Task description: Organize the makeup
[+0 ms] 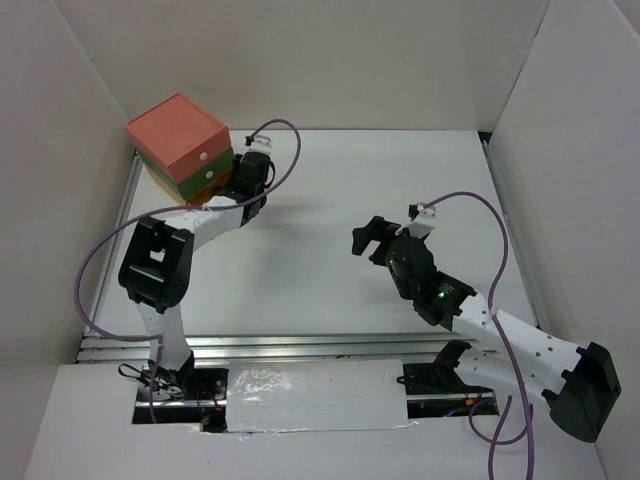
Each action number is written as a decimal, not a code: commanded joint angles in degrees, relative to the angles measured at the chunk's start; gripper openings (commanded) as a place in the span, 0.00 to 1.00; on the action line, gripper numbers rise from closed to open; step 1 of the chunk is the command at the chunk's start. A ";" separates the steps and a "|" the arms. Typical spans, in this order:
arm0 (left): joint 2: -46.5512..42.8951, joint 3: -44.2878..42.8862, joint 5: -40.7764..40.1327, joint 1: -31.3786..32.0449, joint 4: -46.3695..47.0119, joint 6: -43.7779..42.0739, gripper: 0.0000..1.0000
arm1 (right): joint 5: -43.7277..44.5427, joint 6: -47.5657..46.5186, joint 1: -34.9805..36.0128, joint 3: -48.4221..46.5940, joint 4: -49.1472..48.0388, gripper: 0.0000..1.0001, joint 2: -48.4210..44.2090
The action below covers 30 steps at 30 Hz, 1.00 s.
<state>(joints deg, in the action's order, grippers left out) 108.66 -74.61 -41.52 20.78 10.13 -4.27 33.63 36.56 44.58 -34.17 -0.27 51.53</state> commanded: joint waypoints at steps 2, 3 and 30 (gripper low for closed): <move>-5.22 3.75 5.13 3.21 -3.10 7.34 0.17 | 0.74 0.09 -0.02 -0.81 -2.89 1.00 -0.81; -4.26 4.64 4.87 3.39 -3.27 7.44 0.12 | 0.65 0.09 -0.19 -0.63 -3.15 1.00 -0.99; 22.73 -19.26 -8.58 -7.85 -17.69 7.88 0.00 | 0.74 -0.61 -0.10 -0.19 -4.12 1.00 -0.03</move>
<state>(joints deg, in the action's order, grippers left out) 130.50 -92.38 -47.94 13.96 -6.26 1.83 33.41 36.36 44.58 -34.15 -0.91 51.48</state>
